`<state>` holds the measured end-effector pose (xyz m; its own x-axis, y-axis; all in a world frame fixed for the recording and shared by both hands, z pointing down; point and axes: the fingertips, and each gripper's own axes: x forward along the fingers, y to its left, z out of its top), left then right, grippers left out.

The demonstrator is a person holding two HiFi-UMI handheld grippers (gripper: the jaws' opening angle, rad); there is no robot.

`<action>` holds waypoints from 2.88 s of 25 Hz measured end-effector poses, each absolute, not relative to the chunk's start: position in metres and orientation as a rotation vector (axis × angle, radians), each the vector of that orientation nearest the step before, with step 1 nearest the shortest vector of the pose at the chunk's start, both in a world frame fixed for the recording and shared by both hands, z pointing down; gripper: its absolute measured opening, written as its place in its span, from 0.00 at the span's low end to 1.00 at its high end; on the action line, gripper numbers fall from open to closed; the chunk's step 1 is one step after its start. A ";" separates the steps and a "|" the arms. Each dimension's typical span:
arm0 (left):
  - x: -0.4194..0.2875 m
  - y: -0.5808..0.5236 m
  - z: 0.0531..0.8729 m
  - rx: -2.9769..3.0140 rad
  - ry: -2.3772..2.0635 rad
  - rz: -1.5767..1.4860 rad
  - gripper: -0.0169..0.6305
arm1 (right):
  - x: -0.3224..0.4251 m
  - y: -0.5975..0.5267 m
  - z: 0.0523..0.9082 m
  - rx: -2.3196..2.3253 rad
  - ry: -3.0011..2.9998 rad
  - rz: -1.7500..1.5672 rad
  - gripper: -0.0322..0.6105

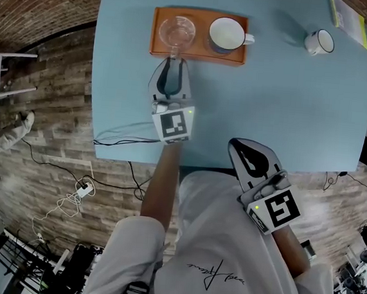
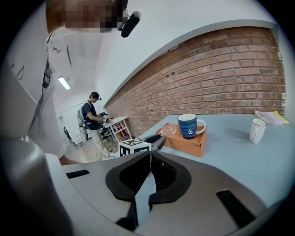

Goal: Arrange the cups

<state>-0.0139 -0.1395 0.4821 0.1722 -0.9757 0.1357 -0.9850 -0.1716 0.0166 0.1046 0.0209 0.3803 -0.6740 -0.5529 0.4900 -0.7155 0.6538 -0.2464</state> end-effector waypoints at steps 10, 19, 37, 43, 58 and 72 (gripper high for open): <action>-0.018 -0.115 0.479 2.334 -1.865 0.164 0.18 | 0.086 0.018 0.370 1.047 -2.528 0.604 0.08; -0.016 -0.091 0.462 2.418 -1.716 0.204 0.08 | 0.069 0.019 0.356 1.136 -2.554 0.602 0.08; -0.037 -0.056 0.405 2.518 -1.520 0.190 0.04 | 0.036 0.020 0.330 1.243 -2.624 0.559 0.08; -0.037 -0.040 0.377 2.569 -1.432 0.177 0.04 | 0.025 0.018 0.319 1.271 -2.654 0.536 0.08; -0.029 -0.023 0.336 2.609 -1.366 0.117 0.04 | 0.040 0.009 0.298 1.100 -2.735 0.315 0.08; 0.036 -0.036 0.333 2.526 -1.463 0.142 0.04 | 0.087 -0.041 0.308 0.822 -2.721 0.200 0.09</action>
<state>0.0359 -0.0357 0.3325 0.5003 -0.8443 0.1918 -0.8654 -0.4811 0.1399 0.0872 -0.0411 0.3083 -0.7946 -0.5192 0.3148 -0.5596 0.8274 -0.0479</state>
